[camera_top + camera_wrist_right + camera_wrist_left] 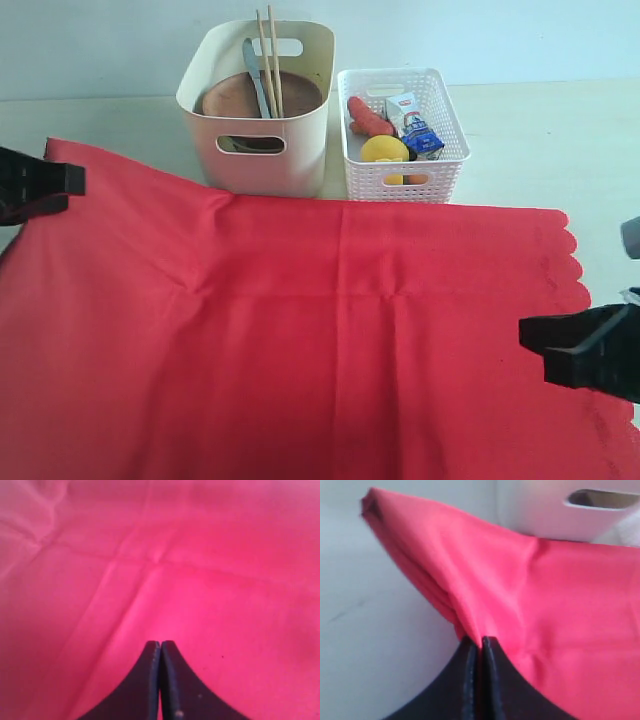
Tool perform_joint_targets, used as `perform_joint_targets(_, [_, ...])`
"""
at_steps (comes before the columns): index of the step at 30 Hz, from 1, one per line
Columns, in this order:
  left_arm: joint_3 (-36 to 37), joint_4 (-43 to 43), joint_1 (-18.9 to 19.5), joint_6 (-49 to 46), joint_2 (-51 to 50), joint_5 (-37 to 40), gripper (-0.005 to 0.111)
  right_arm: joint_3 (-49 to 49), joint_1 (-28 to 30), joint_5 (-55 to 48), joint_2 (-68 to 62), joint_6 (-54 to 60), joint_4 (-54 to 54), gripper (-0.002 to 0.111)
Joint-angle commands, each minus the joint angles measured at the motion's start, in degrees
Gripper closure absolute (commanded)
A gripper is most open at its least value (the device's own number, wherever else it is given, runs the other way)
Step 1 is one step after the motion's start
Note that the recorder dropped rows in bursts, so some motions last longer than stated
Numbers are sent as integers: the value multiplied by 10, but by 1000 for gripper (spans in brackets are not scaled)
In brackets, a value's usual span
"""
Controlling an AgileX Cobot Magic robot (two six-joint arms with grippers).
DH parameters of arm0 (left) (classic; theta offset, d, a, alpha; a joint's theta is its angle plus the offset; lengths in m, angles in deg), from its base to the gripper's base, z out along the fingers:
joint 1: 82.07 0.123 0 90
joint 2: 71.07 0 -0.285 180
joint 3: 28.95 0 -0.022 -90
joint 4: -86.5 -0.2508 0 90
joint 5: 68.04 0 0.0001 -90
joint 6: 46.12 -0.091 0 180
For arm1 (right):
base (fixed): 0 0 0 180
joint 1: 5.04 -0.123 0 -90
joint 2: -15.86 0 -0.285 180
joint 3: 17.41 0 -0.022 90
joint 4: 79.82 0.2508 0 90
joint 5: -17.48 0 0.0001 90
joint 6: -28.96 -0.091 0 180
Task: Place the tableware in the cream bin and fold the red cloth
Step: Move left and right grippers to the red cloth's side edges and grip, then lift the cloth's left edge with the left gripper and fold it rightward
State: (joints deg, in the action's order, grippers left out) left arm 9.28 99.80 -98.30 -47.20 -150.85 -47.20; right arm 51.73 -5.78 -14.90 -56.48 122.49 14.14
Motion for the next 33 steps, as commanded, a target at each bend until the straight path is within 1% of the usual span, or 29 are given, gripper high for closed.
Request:
perform_joint_targets(1, [-46, 23, -109, -1, 1, -2, 107, -19, 1, -22, -135, 110, 60, 108])
perform_joint_targets(4, [-84, 23, -173, -1, -16, -3, 107, -36, 1, -43, -205, 130, 60, 108])
perform_joint_targets(8, [-142, 23, -241, -1, -57, -3, 107, -49, 1, -44, -256, 134, 60, 108])
perform_joint_targets(14, [-238, 7, -330, -2, -159, 5, 107, -50, 1, -51, -267, 148, 60, 108])
perform_joint_targets(17, [-287, 4, -364, -2, -210, 9, 107, -50, 1, -49, -267, 148, 60, 108])
perform_joint_targets(21, [-347, 4, -390, -2, -266, 25, 107, -53, 1, -22, -265, 148, 60, 108])
perform_joint_targets(24, [-380, 4, -399, -2, -295, 37, 107, -59, 1, 32, -236, 118, 60, 108])
perform_joint_targets(28, [-409, 7, -399, -2, -325, 43, 107, -59, 1, 131, -134, 61, 60, 108])
perform_joint_targets(30, [-417, 7, -402, -2, -336, 44, 107, -55, 1, 158, -81, 42, 60, 108])
perform_joint_targets(33, [-438, 6, -413, -14, -359, 41, 107, -45, 1, 195, 34, 18, 60, 108])
